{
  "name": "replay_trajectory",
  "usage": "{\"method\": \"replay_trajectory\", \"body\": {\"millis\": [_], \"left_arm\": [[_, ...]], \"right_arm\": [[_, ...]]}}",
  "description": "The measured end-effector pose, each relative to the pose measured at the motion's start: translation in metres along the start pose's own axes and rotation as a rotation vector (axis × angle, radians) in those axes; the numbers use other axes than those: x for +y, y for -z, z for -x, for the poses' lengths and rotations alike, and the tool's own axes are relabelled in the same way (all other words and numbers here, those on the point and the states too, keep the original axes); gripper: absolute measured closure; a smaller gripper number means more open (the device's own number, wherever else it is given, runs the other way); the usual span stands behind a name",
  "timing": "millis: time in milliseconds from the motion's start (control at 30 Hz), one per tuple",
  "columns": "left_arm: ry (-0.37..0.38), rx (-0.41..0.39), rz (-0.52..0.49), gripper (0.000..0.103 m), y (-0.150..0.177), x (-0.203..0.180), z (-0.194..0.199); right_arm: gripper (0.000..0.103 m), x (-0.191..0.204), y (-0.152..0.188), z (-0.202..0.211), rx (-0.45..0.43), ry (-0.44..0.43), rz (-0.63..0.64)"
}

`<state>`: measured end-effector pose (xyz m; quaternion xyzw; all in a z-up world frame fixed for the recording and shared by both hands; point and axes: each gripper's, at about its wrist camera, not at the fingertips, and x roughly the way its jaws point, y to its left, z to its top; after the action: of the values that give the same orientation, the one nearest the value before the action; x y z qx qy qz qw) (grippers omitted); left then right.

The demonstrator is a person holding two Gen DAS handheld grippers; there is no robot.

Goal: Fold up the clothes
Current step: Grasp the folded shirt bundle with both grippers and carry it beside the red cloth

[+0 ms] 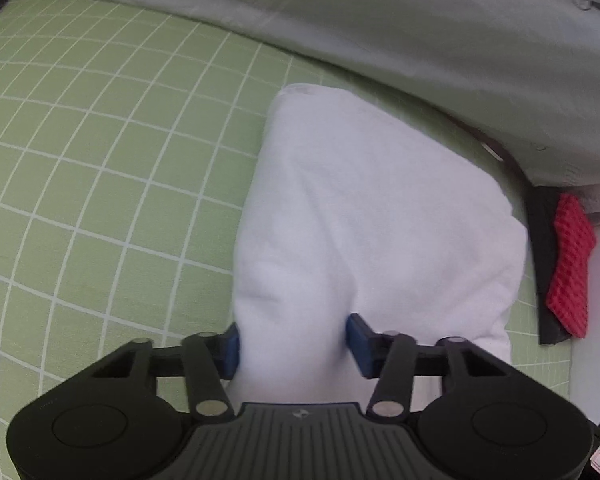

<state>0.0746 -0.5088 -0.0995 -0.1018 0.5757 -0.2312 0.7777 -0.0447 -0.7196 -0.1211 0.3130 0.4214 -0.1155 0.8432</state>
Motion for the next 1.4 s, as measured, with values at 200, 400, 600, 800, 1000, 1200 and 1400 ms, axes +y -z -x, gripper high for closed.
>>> {"method": "replay_trajectory", "body": {"millis": [200, 400, 600, 800, 1000, 1200, 1400], "left_arm": [[0.06, -0.064, -0.056, 0.069, 0.03, -0.011, 0.053], [0.117, -0.087, -0.121, 0.069, 0.065, -0.018, 0.089], [0.161, -0.038, -0.204, 0.069, 0.101, -0.058, 0.086], [0.145, -0.041, -0.259, 0.069, 0.148, -0.136, 0.061], [0.154, -0.068, -0.227, 0.069, 0.184, -0.234, 0.024], [0.226, -0.133, -0.213, 0.069, 0.167, -0.324, 0.003], [0.295, -0.235, -0.188, 0.069, 0.117, -0.386, -0.016]], "right_arm": [[0.082, 0.017, 0.027, 0.054, -0.071, -0.017, -0.038], [0.082, 0.024, 0.069, 0.111, -0.152, 0.02, -0.098], [0.082, -0.002, 0.112, 0.156, -0.215, 0.082, -0.165], [0.082, -0.086, 0.126, 0.185, -0.25, 0.063, -0.212], [0.082, -0.173, 0.087, 0.223, -0.287, 0.034, -0.107], [0.082, -0.23, 0.011, 0.256, -0.4, 0.059, -0.007], [0.082, -0.249, -0.082, 0.264, -0.549, 0.082, 0.112]]}}
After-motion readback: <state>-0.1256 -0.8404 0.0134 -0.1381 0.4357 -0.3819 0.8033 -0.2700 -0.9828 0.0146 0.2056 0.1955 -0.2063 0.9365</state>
